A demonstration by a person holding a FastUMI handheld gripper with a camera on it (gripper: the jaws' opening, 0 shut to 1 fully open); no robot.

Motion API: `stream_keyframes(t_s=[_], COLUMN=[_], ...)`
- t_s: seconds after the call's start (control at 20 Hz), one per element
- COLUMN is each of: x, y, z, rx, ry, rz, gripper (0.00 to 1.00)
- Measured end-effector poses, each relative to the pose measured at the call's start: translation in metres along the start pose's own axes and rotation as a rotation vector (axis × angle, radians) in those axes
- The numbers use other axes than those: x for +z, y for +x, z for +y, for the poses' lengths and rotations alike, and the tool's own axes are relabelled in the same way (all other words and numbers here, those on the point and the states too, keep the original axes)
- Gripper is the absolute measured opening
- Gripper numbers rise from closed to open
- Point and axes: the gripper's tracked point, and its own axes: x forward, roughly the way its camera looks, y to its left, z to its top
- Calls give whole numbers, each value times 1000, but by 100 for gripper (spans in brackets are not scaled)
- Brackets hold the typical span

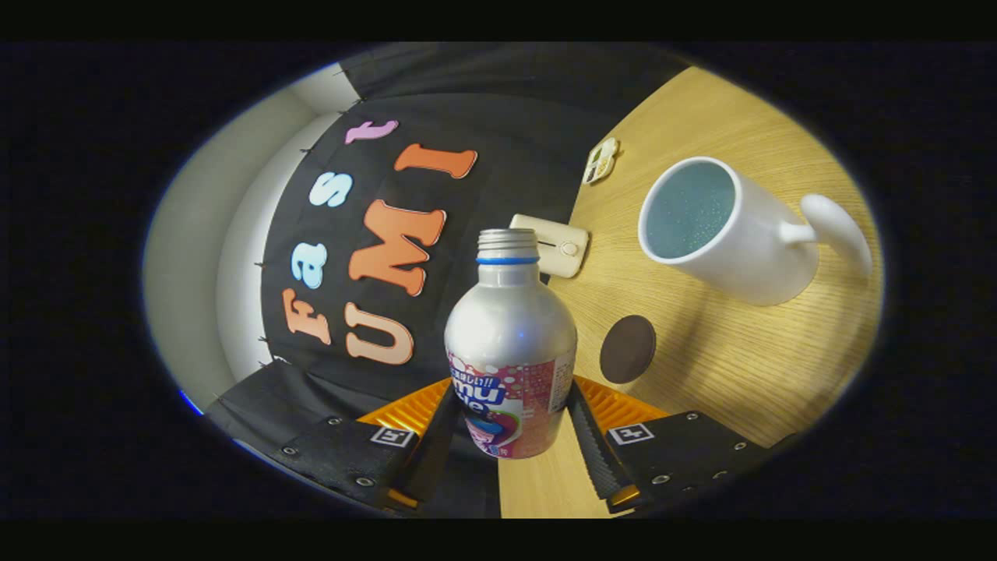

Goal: Take the bottle from table, then pour the juice into the cup, finally place the bottle on the coaster

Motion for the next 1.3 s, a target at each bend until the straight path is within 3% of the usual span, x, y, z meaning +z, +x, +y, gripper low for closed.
stream_keyframes(t_s=[0.5, 1.3], x=[21, 20], y=[1, -5], z=[10, 14], rx=[43, 84], ry=[211, 449], rz=[-42, -51], gripper=[75, 75])
